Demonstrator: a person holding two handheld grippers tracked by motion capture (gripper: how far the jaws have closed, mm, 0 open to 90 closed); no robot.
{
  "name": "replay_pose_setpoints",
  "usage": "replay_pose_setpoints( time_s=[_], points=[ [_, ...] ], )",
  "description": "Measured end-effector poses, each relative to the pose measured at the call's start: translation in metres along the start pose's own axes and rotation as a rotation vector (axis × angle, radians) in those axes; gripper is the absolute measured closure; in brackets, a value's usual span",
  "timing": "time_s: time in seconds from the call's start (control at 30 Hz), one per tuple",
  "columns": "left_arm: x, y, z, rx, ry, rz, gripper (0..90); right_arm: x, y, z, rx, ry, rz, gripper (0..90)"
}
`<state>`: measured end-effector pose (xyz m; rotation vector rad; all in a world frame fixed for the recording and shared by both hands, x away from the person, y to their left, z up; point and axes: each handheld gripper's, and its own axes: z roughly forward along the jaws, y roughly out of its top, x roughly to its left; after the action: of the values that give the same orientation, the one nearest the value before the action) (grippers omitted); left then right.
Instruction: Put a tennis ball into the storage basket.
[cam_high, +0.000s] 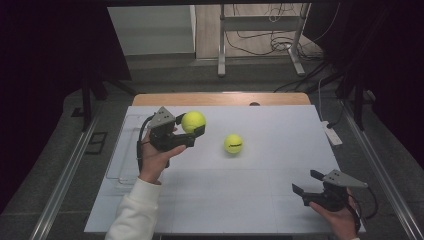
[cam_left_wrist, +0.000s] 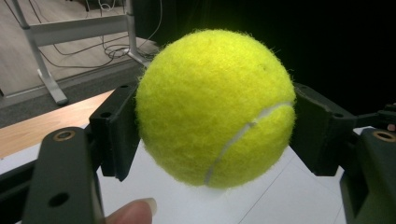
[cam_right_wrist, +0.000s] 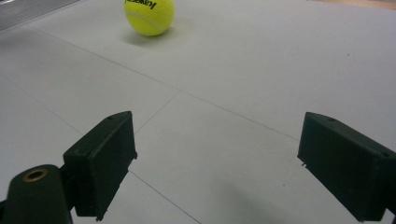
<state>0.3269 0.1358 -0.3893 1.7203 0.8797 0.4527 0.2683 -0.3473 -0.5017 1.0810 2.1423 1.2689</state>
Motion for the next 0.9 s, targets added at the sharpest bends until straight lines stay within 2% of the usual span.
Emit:
replay_pose_setpoints(
  time_s=[0.4,0.9],
  points=[
    [0.008,-0.001,-0.004,-0.003,0.029,-0.017,26.6,0.000,0.000,0.000,0.000,-0.001,-0.001,11.3],
    [0.020,-0.005,-0.008,0.002,0.085,-0.026,26.6,0.000,0.000,0.000,0.000,-0.001,-0.001,11.3]
  ],
)
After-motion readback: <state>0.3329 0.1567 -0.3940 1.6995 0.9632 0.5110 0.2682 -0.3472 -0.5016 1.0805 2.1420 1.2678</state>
